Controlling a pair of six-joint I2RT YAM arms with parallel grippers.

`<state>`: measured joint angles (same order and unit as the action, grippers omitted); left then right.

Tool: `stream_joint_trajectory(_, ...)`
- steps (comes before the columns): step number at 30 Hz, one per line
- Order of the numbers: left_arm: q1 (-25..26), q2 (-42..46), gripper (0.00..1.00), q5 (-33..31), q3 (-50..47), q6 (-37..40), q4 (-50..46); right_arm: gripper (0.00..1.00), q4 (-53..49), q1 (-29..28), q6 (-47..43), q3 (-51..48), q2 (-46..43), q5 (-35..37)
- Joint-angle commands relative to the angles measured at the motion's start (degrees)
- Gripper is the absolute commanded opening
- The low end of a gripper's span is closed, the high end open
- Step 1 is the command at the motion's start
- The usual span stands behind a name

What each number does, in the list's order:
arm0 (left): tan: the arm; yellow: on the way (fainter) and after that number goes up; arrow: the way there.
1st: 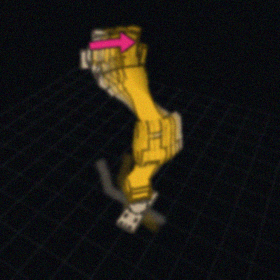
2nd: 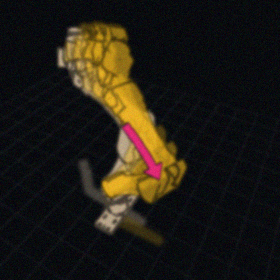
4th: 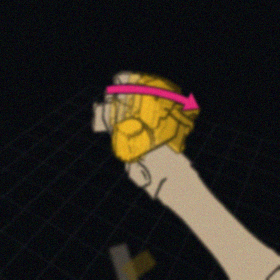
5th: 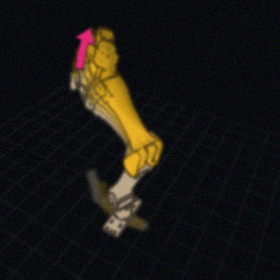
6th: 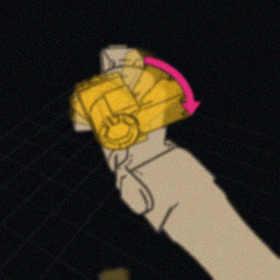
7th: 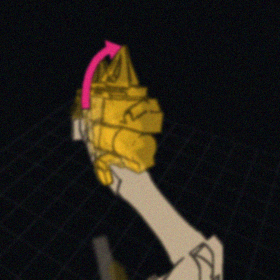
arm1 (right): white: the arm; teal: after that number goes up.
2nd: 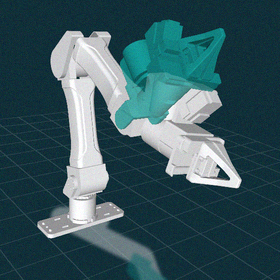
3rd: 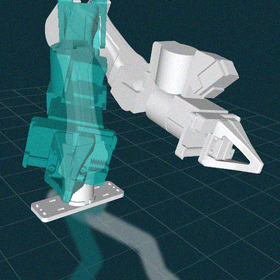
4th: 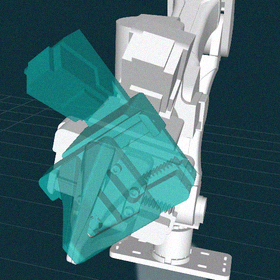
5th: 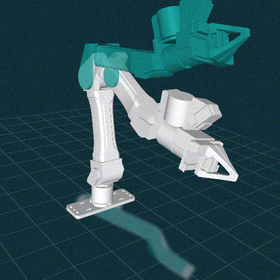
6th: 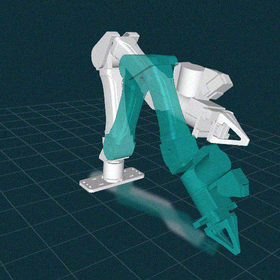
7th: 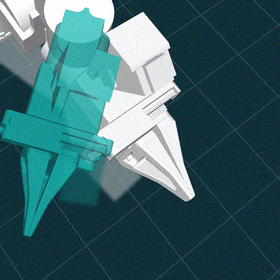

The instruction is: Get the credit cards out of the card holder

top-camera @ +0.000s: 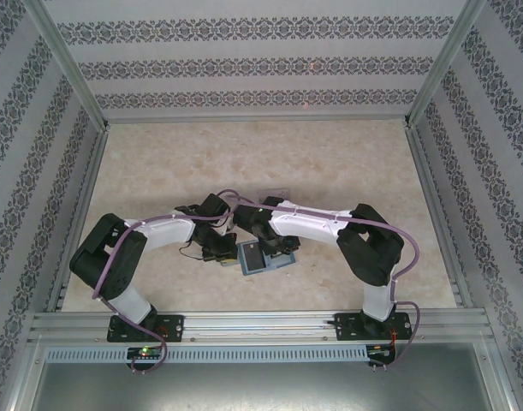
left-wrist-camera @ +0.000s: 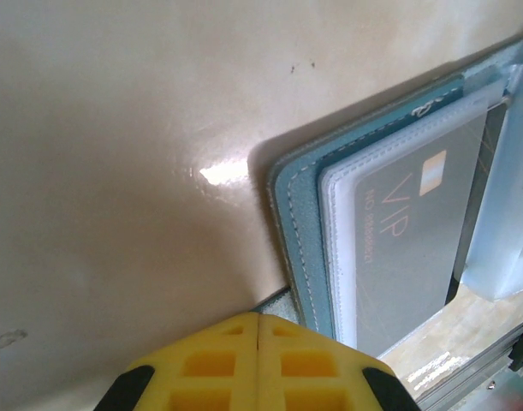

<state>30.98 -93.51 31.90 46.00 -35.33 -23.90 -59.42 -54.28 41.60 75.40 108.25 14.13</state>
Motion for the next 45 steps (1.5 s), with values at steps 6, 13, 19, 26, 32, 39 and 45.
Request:
stream_joint_trajectory(6, -0.74, 0.53, 0.00, -1.41, -1.32, 0.69, -3.61, 0.14, 0.34, -1.31, -0.91, 1.95, 2.40, -0.66)
stream_joint_trajectory(13, -0.74, 0.72, 0.00, -1.40, -1.26, 0.63, -3.70, 0.07, 3.44, -1.35, -0.39, 1.18, 1.86, -3.05)
stream_joint_trajectory(19, -0.74, 0.77, 0.00, -1.47, -1.42, 0.62, -3.74, 0.06, 7.04, -1.27, 0.78, -0.11, 0.50, -6.10)
stream_joint_trajectory(26, -0.75, 1.40, 0.00, -1.54, -1.47, 0.55, -3.96, 0.07, 11.63, -1.09, 1.98, -1.39, -0.83, -10.26)
stream_joint_trajectory(32, -0.69, 1.75, 0.00, -1.50, -1.66, 0.50, -4.05, 0.08, 15.51, -0.92, 2.95, -2.60, -2.14, -13.51)
stream_joint_trajectory(39, -0.74, 1.93, 0.00, -1.37, -1.62, 0.35, -3.94, 0.08, 17.57, -0.41, 3.20, -2.96, -2.68, -14.63)
stream_joint_trajectory(45, -0.74, 2.09, 0.00, -1.47, -1.58, 0.36, -4.36, 0.09, 20.50, 0.45, 3.30, -4.37, -2.52, -17.59)
